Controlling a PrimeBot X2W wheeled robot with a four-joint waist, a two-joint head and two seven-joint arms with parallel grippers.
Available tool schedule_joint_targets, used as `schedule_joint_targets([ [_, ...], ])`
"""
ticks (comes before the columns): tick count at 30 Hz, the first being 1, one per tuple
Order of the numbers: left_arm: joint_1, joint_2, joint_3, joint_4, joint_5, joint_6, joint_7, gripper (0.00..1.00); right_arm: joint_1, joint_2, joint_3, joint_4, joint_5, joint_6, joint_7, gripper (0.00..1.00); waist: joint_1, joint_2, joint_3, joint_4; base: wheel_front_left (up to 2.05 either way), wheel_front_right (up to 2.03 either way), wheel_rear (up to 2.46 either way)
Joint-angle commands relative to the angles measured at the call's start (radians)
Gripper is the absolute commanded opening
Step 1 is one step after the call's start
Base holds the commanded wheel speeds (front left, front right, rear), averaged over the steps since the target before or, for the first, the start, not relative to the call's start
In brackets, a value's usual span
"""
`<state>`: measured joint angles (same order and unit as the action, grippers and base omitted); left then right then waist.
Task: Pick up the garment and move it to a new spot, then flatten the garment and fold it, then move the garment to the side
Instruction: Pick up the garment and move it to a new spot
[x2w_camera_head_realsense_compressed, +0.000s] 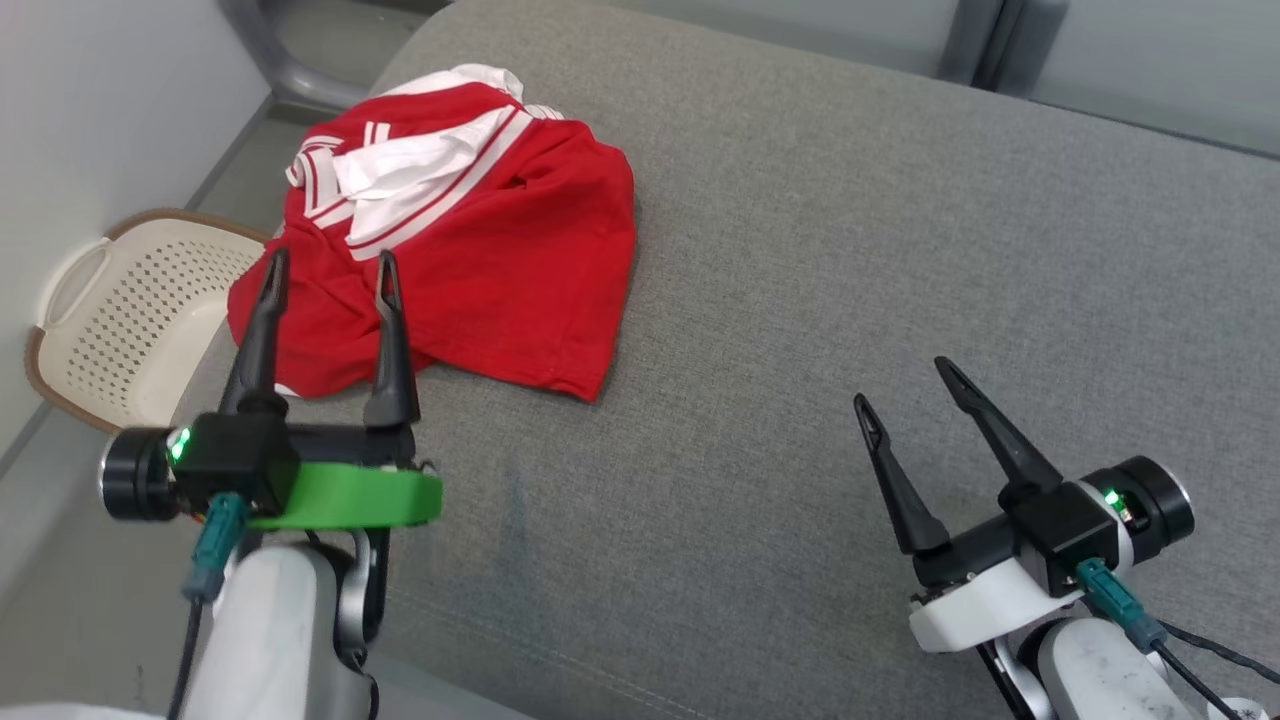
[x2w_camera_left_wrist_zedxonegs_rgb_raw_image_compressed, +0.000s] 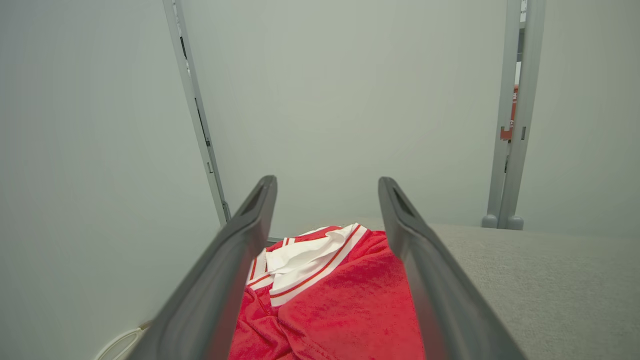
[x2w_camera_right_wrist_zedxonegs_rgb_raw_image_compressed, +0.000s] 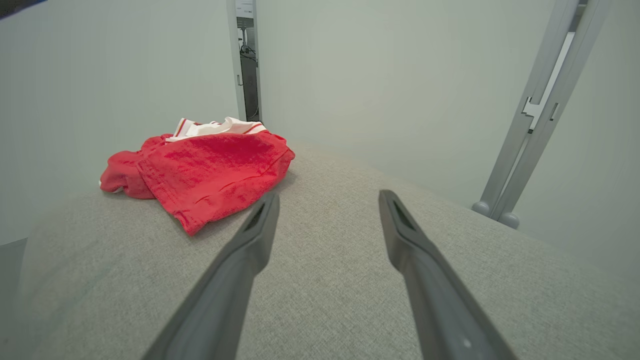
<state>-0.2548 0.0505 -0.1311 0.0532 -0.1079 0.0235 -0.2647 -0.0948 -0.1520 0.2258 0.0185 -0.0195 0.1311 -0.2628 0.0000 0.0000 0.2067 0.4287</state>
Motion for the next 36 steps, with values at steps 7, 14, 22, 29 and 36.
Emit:
schedule_joint_targets([
  [7, -0.337, 0.059, 0.069, 0.337, 0.001, -0.081, 0.000, 1.00, -0.063, -0.095, -0.006, -0.031, -0.015, -0.001, -0.003, 1.00, 0.0000, 0.0000, 0.210, -0.054, 0.00, 0.00, 0.00],
  [14, -0.666, 0.108, 0.112, 0.643, -0.078, -0.113, 0.158, 1.00, -0.111, -0.153, -0.006, -0.070, -0.020, -0.001, -0.003, 1.00, 0.0000, 0.0000, 0.317, -0.090, 0.00, 0.00, 0.00],
  [22, -0.862, 0.151, 0.147, 0.928, -0.153, -0.121, 0.343, 1.00, -0.150, -0.171, -0.007, -0.094, -0.023, -0.001, -0.003, 1.00, 0.0000, 0.0000, 0.399, -0.139, 0.00, 0.00, 0.00],
  [29, -0.891, 0.140, 0.113, 1.078, -0.151, -0.133, 0.432, 1.00, -0.158, -0.175, -0.022, -0.094, -0.028, -0.001, -0.001, 1.00, 0.0000, 0.0000, 0.436, -0.148, 0.00, 0.00, 0.00],
  [36, -0.885, 0.118, 0.089, 1.118, -0.143, -0.120, 0.323, 0.28, -0.164, -0.187, -0.040, -0.082, -0.030, -0.001, 0.000, 1.00, 0.0000, 0.0000, 0.455, -0.121, 0.00, 0.00, 0.00],
])
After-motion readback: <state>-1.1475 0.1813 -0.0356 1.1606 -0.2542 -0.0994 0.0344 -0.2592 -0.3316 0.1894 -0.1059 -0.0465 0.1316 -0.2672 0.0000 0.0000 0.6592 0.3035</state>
